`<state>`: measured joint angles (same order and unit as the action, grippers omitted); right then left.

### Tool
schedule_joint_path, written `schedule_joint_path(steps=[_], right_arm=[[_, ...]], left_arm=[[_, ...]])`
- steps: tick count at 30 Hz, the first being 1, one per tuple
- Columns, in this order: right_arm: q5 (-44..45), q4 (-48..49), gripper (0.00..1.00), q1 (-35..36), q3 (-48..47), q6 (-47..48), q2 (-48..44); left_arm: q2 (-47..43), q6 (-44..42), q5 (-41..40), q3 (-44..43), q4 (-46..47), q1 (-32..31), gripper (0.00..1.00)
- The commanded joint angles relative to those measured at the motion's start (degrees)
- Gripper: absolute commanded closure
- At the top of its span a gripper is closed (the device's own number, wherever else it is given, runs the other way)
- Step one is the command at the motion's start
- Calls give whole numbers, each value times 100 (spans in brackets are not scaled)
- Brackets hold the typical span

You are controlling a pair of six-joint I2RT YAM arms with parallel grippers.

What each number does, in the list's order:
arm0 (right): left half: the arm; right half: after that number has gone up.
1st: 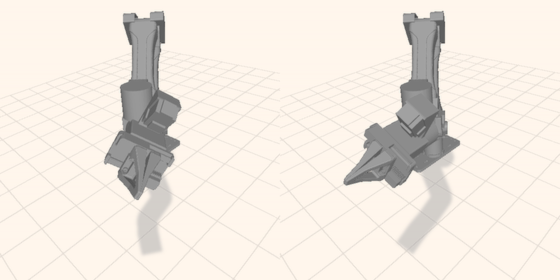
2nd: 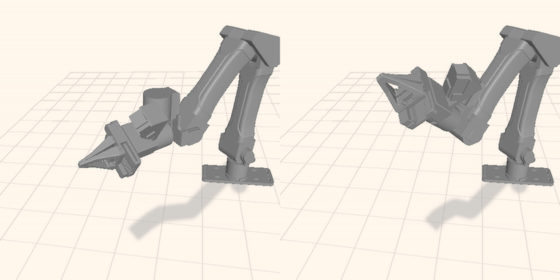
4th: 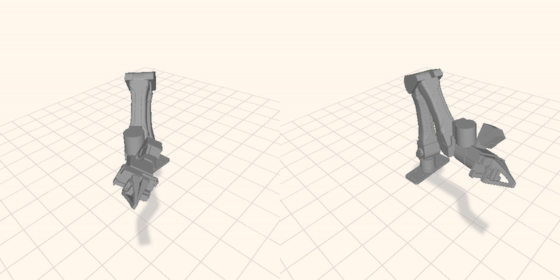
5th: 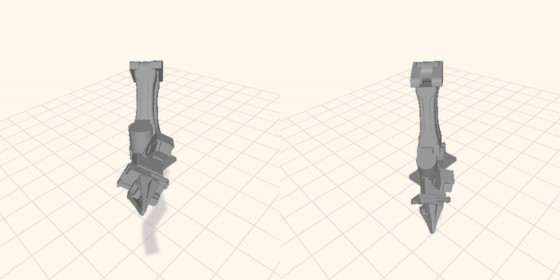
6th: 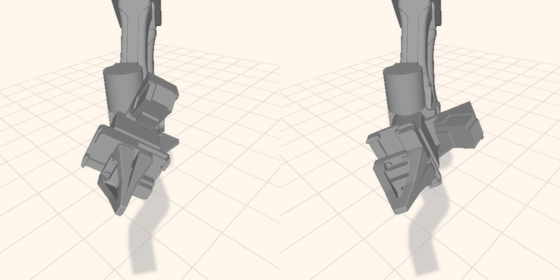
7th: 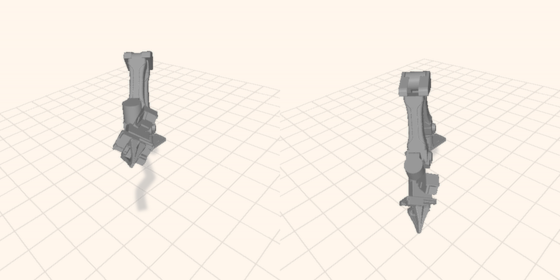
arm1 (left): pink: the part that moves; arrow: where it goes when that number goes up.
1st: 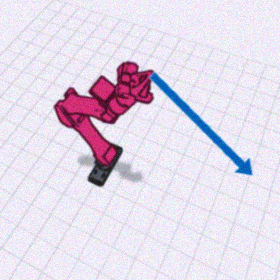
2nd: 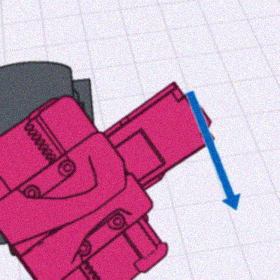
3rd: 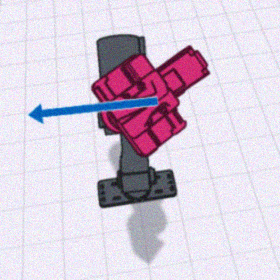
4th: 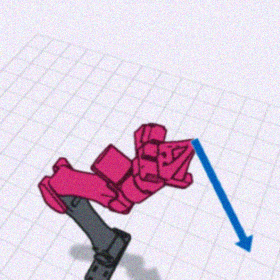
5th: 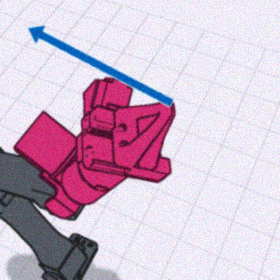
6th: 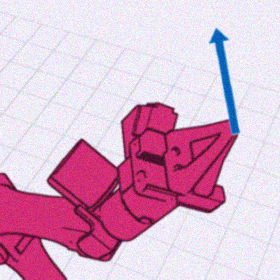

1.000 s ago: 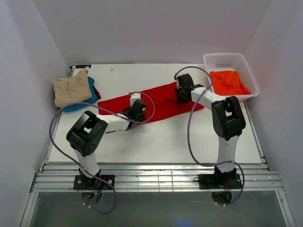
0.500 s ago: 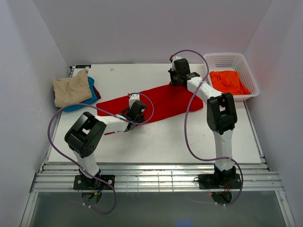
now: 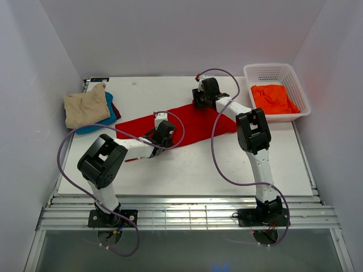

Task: Fold and stack the t-shirts
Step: Fold the other side of the tshirt into a rectangle, then rotate the tshirt 90 degrees

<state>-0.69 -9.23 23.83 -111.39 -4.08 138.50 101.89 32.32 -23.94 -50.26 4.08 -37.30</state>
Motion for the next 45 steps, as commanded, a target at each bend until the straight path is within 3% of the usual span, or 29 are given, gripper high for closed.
schedule_joint_path(steps=[1, 6, 15, 22, 32, 39, 45], right_arm=[[-72, 816, 51, 16, 862, -23, -741], [262, 2048, 51, 16, 2479, -23, -2270], [1447, 512, 53, 148, 3439, -93, -3416], [1765, 62, 58, 148, 4213, -295, -3400], [2361, -553, 60, 148, 4477, -893, -3206], [3074, -887, 60, 130, 4302, -911, -2855], [3110, -904, 60, 16, 3924, -788, -2512]], left_arm=[[279, -67, 241, 280, -1181, -5, 70], [200, -32, 189, 236, -1181, -23, 70], [-265, -32, -154, -115, -1216, -251, 60], [-424, -120, -313, -300, -1445, -296, 58], [-758, -94, -471, -10, -1541, -296, 57], [-969, -76, -541, 306, -1559, -304, 57], [-1013, -59, -567, 578, -1506, -304, 58]])
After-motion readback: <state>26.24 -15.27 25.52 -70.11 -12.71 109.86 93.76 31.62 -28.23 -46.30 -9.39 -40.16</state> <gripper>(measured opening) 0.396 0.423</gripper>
